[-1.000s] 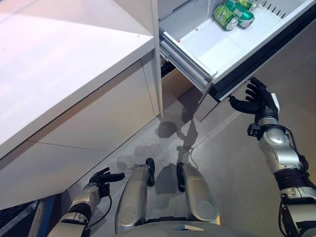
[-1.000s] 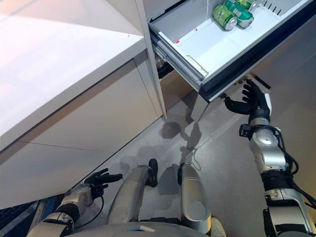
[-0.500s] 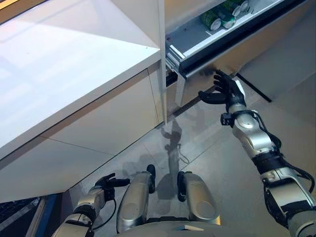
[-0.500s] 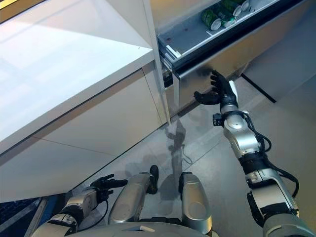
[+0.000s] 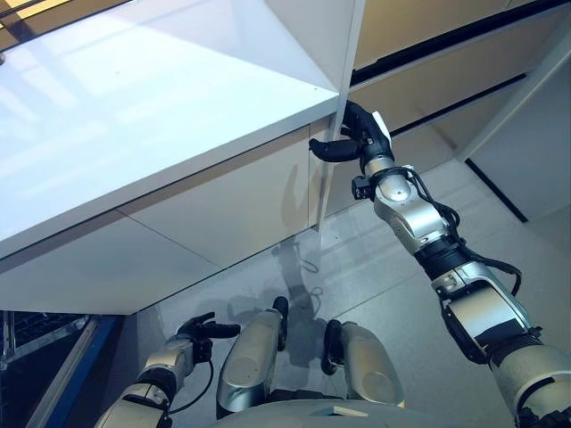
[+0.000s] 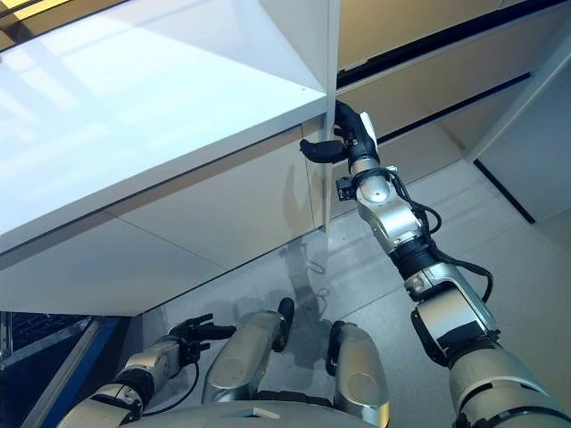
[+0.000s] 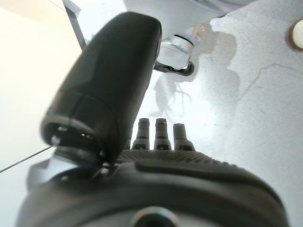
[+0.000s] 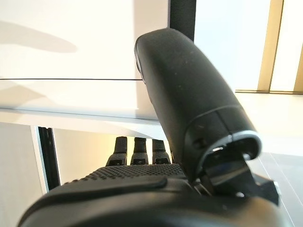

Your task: Put drinks into fridge and close the fridge

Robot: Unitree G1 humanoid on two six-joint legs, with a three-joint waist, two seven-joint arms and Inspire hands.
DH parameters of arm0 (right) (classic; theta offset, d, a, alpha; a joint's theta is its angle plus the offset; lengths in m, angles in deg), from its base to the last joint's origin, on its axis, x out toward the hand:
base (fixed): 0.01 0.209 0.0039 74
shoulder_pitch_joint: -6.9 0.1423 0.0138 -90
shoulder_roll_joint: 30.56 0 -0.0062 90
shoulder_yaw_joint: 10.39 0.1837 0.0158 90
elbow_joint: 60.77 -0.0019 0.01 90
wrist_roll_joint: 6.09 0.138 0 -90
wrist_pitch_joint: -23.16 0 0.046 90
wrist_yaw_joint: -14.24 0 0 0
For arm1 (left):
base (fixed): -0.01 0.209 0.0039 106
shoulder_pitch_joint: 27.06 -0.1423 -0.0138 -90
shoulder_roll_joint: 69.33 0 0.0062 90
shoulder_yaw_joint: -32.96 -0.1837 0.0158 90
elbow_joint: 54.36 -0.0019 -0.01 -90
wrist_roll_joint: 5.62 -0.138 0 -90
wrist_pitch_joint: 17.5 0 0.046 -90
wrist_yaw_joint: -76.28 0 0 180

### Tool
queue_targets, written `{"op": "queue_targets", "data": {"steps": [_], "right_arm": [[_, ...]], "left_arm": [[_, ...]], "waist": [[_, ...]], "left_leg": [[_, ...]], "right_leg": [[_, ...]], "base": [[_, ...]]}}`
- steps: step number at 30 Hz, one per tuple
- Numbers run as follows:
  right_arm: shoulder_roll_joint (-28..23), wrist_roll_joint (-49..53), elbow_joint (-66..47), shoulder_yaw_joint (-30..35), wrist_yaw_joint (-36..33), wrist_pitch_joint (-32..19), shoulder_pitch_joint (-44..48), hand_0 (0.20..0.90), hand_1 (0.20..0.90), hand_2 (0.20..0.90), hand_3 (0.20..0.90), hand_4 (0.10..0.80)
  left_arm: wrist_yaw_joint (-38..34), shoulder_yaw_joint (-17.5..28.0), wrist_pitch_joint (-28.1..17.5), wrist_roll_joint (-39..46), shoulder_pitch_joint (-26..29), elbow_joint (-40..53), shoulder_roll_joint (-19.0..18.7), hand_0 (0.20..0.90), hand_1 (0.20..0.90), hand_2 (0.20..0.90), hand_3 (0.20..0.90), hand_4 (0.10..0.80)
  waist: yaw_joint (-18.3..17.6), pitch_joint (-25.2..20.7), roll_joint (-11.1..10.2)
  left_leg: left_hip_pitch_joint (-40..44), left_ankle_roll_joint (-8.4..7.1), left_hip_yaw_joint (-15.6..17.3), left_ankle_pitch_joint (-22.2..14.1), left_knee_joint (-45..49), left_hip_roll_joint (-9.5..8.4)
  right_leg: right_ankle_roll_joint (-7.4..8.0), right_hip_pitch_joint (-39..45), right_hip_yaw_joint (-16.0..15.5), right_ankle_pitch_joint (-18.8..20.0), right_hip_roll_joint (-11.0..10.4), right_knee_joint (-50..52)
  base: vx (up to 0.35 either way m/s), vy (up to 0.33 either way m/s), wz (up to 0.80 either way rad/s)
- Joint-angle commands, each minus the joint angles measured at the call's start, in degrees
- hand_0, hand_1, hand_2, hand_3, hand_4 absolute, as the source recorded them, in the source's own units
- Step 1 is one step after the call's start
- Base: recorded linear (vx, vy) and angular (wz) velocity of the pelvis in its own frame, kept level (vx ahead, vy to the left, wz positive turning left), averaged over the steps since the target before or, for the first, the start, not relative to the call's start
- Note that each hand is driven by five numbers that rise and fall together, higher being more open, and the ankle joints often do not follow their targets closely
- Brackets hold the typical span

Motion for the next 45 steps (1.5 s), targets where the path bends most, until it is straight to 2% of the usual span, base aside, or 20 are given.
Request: {"op": "queue_targets", "data": {"steps": [1, 7, 9, 12, 14, 18, 20, 22, 23, 24, 26, 30, 34, 45], "right_arm": [[-0.07, -0.55, -3.24, 2.79, -3.56, -9.52, 10.03, 0.9, 0.9, 0.9, 0.9, 0.8], [-2.1, 0.6, -7.08, 8.4, -6.08, -10.2, -1.28, 0.9, 0.9, 0.9, 0.9, 0.8], [-1.39, 1.05, -10.42, 12.25, -5.47, -9.59, -13.52, 0.9, 0.9, 0.9, 0.9, 0.8], [-0.49, -1.53, -10.57, 16.36, -0.04, -10.64, -28.45, 0.9, 0.9, 0.9, 0.9, 0.8], [-0.02, -4.34, -9.37, 17.86, 1.97, -11.66, -35.06, 0.9, 0.9, 0.9, 0.9, 0.8], [1.45, -3.8, -0.68, 20.41, 5.76, -7.98, -43.83, 0.9, 0.9, 0.9, 0.9, 0.8], [2.59, -0.55, 7.84, 20.79, 7.02, -4.37, -46.35, 0.9, 0.9, 0.9, 0.9, 0.8], [3.95, 0.95, 16.59, 22.45, 9.51, -3.68, -47.18, 0.9, 0.9, 0.9, 0.9, 0.8], [4.8, -1.43, 22.43, 22.93, 11.9, -4.67, -47.34, 0.9, 0.9, 0.9, 0.9, 0.8], [5.06, -2.24, 23.68, 22.93, 12.48, -5.01, -47.42, 0.9, 0.9, 0.9, 0.9, 0.8], [6.04, -5.52, 29.44, 21.66, 13.34, -3.56, -48.29, 0.9, 0.9, 0.9, 0.9, 0.8], [8.37, -9.57, 39.93, 21.15, 16.7, -3.75, -49.96, 0.9, 0.9, 0.9, 0.9, 0.8], [9.52, -9.86, 43.29, 20.43, 18.26, -1.29, -50.69, 0.9, 0.9, 0.9, 0.9, 0.8], [10.41, -11.18, 43.69, 19.22, 20.22, -1.35, -51.46, 0.9, 0.9, 0.9, 0.9, 0.8]], "left_arm": [[0.2, -3.1, -1.92, 0.46, -2.62, 0.55, -1.76, 0.9, 0.9, 0.9, 0.9, 0.8], [-0.83, -1.49, -3.69, 2.76, -4.35, 2.06, -1.03, 0.9, 0.9, 0.9, 0.9, 0.8], [-2.42, -0.17, -4.19, 3.61, -6.37, 3.91, -0.58, 0.9, 0.9, 0.9, 0.9, 0.8], [-4.28, 1.62, -3.99, 4.04, -9.62, 6.15, 0.28, 0.9, 0.9, 0.9, 0.9, 0.8], [-4.11, 2.9, -4.55, 4.56, -11.46, 6.65, 0.56, 0.9, 0.9, 0.9, 0.9, 0.8], [-2.06, 5.8, -6.03, 3.39, -13.97, 5.47, -0.15, 0.9, 0.9, 0.9, 0.9, 0.8], [-0.77, 6.83, -7.72, 3.15, -14.4, 3.58, -0.51, 0.9, 0.9, 0.9, 0.9, 0.8], [0.44, 7.22, -9.25, 3.31, -14.18, 1.04, -0.96, 0.9, 0.9, 0.9, 0.9, 0.8], [0.92, 7.5, -9.73, 3.37, -13.85, -0.44, -0.88, 0.9, 0.9, 0.9, 0.9, 0.8], [1.01, 7.64, -9.89, 3.22, -13.77, -0.88, -0.81, 0.9, 0.9, 0.9, 0.9, 0.8], [1.51, 8.16, -11.39, 2.6, -13.45, -3.29, -0.47, 0.9, 0.9, 0.9, 0.9, 0.8], [3.33, 8.63, -16.1, 1.75, -13.7, -7.89, 0.83, 0.9, 0.9, 0.9, 0.9, 0.8], [5.37, 8.43, -18.97, -0.08, -13.55, -10.08, 1.9, 0.9, 0.9, 0.9, 0.9, 0.8], [4.49, 7.27, -17.7, 1.15, -13.65, -11.58, 3.03, 0.9, 0.9, 0.9, 0.9, 0.8]], "waist": [[2.29, -5.36, -1.76], [0.1, -6.89, -2.99], [-1.93, -8.61, -3.84], [-3.68, -11.24, -4.38], [-4.6, -12.68, -4.62], [-6.18, -16.02, -5.26], [-6.41, -17.42, -5.43], [-6.37, -18.17, -5.46], [-6.33, -18.6, -5.39], [-6.28, -18.74, -5.37], [-6.29, -19.32, -5.37], [-6.46, -20.03, -5.38], [-6.55, -20.03, -5.27], [-7.27, -20.07, -4.9]], "left_leg": [[0.6, 4.32, 3.82, -5.77, 3.96, -1.83], [4.23, 4.29, 3.82, -4.83, -1.65, -1.18], [6.69, 4.19, 4.33, -3.95, -5.67, -0.82], [9.37, 4.05, 5.31, -2.8, -10.69, -0.23], [10.67, 3.95, 5.87, -2.3, -13.07, 0.08], [13.61, 3.4, 7.57, -0.92, -18.87, 0.85], [14.77, 3.1, 8.23, -0.14, -21.76, 1.2], [15.76, 2.75, 8.45, 0.64, -23.87, 1.51], [16.21, 2.73, 8.45, 0.95, -24.89, 1.64], [16.32, 2.73, 8.35, 1.13, -25.27, 1.66], [16.48, 2.63, 7.96, 1.53, -25.67, 1.74], [16.56, 2.87, 8.32, 1.14, -25.18, 1.77], [16.58, 3.04, 8.14, 0.73, -24.9, 1.73], [17.0, 3.36, 7.77, 0.3, -25.48, 1.51]], "right_leg": [[0.73, 3.21, 0.52, 9.35, -0.12, -9.55], [1.71, 5.17, 1.32, 10.06, 0.47, -14.03], [2.66, 6.72, 2.53, 11.13, 0.89, -17.96], [3.92, 8.39, 3.49, 12.59, 1.27, -22.57], [4.53, 9.17, 3.92, 13.33, 1.47, -24.62], [5.63, 11.09, 3.93, 15.43, 1.94, -29.87], [6.17, 11.88, 3.9, 16.44, 2.23, -32.28], [6.27, 12.71, 3.6, 16.79, 2.66, -33.59], [6.29, 13.09, 3.77, 16.81, 2.94, -34.11], [6.27, 13.18, 3.79, 16.81, 3.04, -34.18], [6.13, 13.24, 3.97, 16.63, 3.39, -34.03], [5.89, 13.49, 4.46, 16.24, 3.54, -33.82], [5.76, 13.49, 4.72, 15.67, 3.58, -33.32], [6.13, 13.23, 5.48, 15.22, 3.79, -33.03]], "base": [[-0.033, 0.029, 0.02], [-0.05, 0.017, -0.01], [-0.065, -0.002, -0.04], [-0.051, 0.0, -0.09], [-0.07, 0.001, -0.2], [-0.096, -0.028, -0.3], [-0.1, -0.058, -0.19], [-0.079, -0.048, -0.11], [-0.055, -0.03, -0.05], [-0.083, -0.033, -0.05], [-0.072, -0.024, -0.1], [-0.017, -0.003, -0.07], [0.0, 0.0, 0.0], [-0.008, 0.02, -0.03]]}}
